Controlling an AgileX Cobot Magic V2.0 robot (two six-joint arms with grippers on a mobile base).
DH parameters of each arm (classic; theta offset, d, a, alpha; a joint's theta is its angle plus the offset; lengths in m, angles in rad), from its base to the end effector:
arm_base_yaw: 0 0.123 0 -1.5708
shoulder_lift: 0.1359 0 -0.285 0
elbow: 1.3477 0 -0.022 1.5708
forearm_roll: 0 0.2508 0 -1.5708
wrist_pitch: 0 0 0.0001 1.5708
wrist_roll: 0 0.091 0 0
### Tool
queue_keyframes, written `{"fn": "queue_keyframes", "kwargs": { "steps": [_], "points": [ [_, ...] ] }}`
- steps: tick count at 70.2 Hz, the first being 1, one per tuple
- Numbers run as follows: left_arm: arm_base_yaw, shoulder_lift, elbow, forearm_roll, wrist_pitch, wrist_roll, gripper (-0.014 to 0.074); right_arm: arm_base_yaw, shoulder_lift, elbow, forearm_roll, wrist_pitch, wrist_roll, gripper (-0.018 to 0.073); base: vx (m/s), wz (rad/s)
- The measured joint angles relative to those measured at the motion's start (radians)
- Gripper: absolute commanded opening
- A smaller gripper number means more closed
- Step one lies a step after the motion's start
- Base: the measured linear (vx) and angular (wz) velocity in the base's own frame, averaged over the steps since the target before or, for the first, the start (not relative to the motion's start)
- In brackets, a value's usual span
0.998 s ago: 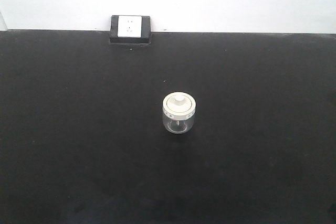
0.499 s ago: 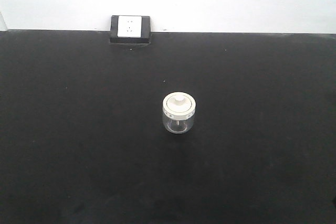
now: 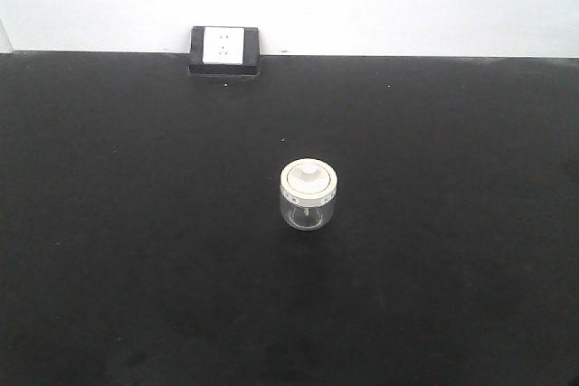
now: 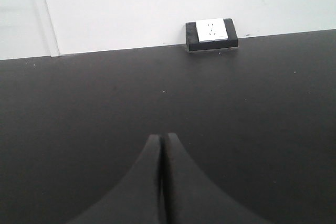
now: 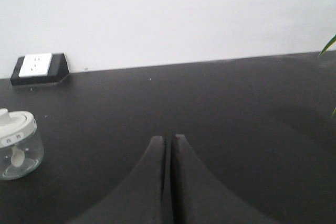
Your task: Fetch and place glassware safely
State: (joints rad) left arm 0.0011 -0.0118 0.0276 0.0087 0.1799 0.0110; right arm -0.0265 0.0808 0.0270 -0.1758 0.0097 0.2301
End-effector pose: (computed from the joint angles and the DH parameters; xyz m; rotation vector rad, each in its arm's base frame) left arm 0.0562 0.0002 0.1882 0.0143 1.6793 0.0169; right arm 0.0638 -0.0019 0.1983 0.0660 1.5996 0.0202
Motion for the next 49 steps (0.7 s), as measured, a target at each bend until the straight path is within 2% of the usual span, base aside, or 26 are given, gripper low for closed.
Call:
{"fn": "queue_keyframes", "kwargs": {
  "steps": [14,49],
  "points": [
    [0.0,0.0,0.0,0.0,0.001,0.0,-0.0007,0.0,-0.086,0.0,0.0,0.035,-0.001,-0.0003,0.0,0.0],
    [0.0,-0.001,0.002,0.0,0.001,0.0,-0.0007,0.0,-0.09,0.0,0.0,0.058,-0.001,-0.0003,0.0,0.0]
  ]
}}
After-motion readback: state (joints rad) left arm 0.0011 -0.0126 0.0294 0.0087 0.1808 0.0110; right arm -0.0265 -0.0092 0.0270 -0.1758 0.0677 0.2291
